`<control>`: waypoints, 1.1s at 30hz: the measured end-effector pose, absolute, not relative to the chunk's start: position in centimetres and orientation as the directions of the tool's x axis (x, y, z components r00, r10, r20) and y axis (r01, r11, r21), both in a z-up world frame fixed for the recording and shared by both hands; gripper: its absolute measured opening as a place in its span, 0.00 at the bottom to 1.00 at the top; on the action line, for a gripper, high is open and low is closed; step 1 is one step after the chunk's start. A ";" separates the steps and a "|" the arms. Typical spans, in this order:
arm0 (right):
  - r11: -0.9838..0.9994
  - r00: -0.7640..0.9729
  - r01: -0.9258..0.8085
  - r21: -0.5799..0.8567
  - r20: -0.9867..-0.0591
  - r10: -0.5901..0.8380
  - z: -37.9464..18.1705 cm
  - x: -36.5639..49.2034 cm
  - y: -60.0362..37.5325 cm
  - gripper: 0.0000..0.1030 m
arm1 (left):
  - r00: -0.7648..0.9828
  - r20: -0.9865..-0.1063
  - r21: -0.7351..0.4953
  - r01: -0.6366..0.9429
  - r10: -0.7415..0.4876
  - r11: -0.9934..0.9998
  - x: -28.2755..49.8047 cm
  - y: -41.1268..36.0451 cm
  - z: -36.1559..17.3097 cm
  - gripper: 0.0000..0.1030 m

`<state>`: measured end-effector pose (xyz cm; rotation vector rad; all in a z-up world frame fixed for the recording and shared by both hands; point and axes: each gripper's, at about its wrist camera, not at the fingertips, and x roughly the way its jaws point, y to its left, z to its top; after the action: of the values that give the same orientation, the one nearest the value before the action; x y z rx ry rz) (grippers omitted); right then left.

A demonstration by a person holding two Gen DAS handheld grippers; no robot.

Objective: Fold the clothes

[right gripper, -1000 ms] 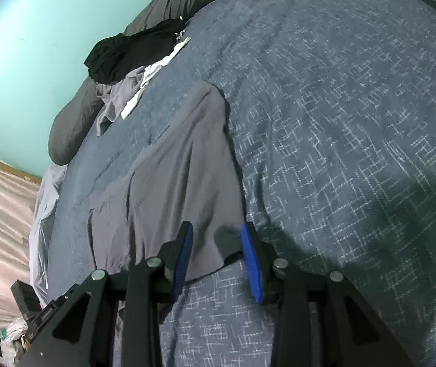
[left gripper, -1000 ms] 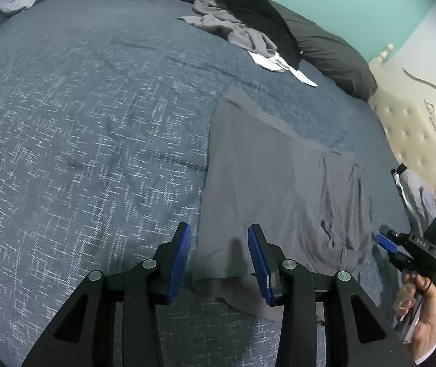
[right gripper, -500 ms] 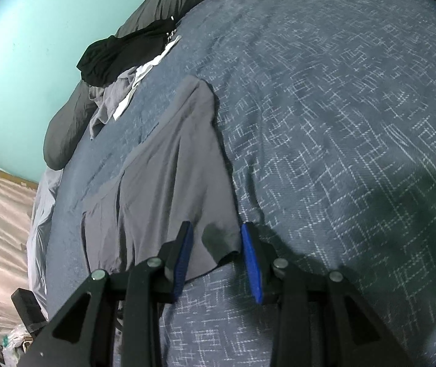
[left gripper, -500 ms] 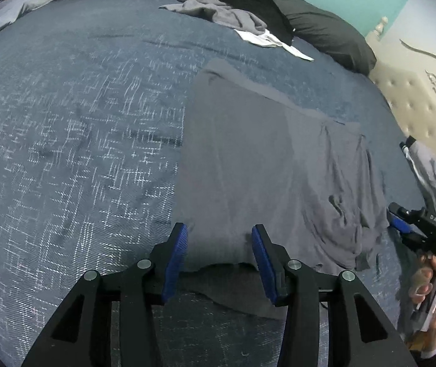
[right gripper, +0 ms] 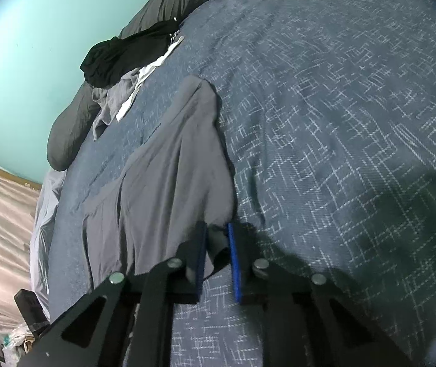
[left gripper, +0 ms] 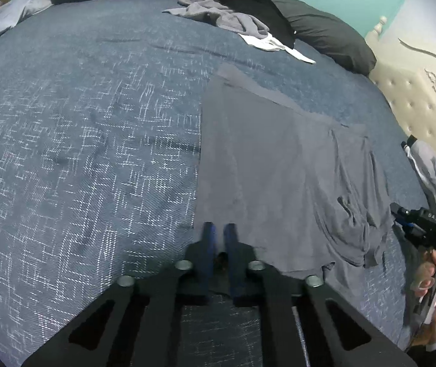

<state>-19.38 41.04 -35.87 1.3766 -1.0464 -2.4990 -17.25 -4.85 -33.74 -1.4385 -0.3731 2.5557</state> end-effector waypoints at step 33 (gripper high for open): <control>-0.707 -0.699 -0.268 0.654 -0.637 -0.325 -33.2 -16.8 45.6 0.03 | -0.553 -0.774 -0.459 0.153 0.309 -0.875 -18.3 -9.8 -34.2 0.02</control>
<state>-16.76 45.58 -33.21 1.2042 -1.1878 -2.6071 -18.31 -9.78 -34.21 -1.4359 -0.7493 2.5836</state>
